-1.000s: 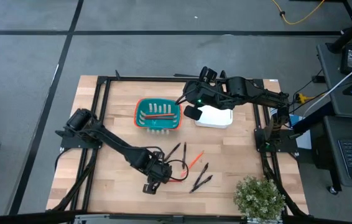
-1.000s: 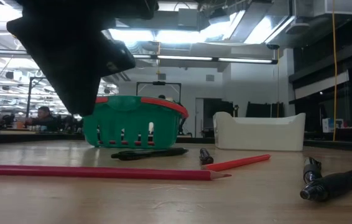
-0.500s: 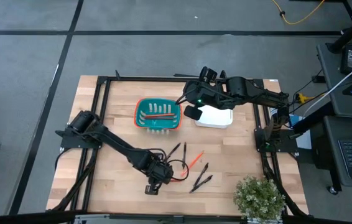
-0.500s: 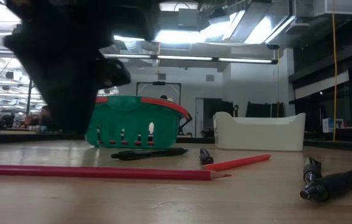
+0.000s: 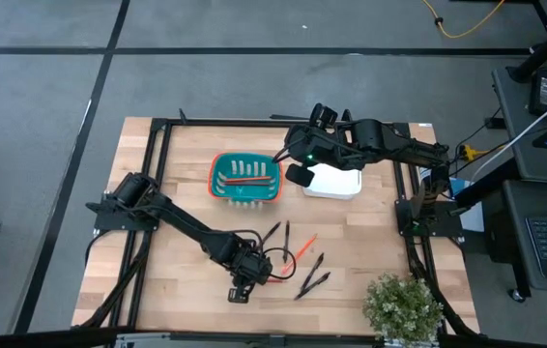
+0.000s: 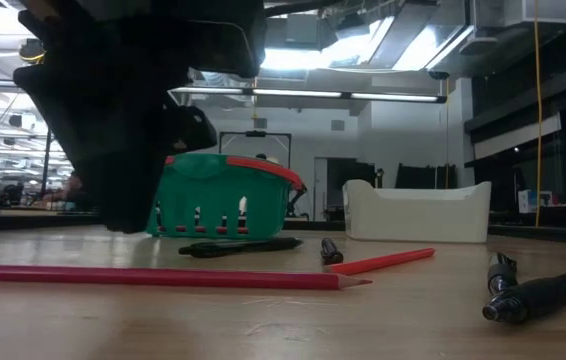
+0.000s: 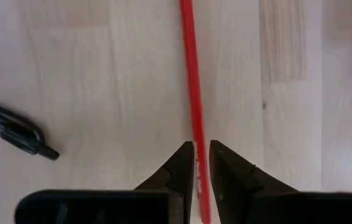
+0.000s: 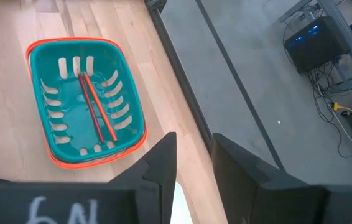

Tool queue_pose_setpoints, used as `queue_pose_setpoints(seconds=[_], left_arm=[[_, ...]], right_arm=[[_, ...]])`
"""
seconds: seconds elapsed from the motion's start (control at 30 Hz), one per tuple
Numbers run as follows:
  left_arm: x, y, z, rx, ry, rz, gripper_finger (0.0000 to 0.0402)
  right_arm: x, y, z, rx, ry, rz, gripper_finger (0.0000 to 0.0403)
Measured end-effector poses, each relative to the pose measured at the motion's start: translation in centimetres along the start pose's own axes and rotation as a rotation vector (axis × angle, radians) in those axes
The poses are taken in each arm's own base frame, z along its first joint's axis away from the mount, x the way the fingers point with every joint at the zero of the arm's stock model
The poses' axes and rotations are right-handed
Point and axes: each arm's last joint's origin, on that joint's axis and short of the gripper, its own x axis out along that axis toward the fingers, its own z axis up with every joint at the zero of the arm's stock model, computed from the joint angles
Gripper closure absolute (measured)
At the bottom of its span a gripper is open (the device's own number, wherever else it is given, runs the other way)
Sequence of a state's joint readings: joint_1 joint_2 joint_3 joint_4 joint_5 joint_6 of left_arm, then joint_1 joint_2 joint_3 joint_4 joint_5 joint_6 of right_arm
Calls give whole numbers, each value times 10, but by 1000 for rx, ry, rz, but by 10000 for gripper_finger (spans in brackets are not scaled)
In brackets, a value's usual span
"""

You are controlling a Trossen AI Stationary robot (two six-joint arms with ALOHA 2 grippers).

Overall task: Sort pens & pencils
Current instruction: Put the red pencil into the blue bin

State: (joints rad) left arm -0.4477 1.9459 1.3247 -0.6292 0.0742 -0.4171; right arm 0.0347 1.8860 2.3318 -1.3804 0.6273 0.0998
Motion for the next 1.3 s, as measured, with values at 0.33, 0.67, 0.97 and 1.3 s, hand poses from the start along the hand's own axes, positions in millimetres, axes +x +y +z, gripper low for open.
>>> queue_pose_setpoints(seconds=[0.33,0.67,0.97,1.3], left_arm=[[0,0,1,-20,-9,-4,355],[0,1,2,-31,-14,4,343],[3,1,2,-52,-18,5,343],[24,2,0,-62,41,-7,343]], right_arm=[[0,0,0,0,0,0,301],[0,0,0,0,0,0,301],[0,0,0,0,0,0,301],[0,0,0,0,0,1,301]])
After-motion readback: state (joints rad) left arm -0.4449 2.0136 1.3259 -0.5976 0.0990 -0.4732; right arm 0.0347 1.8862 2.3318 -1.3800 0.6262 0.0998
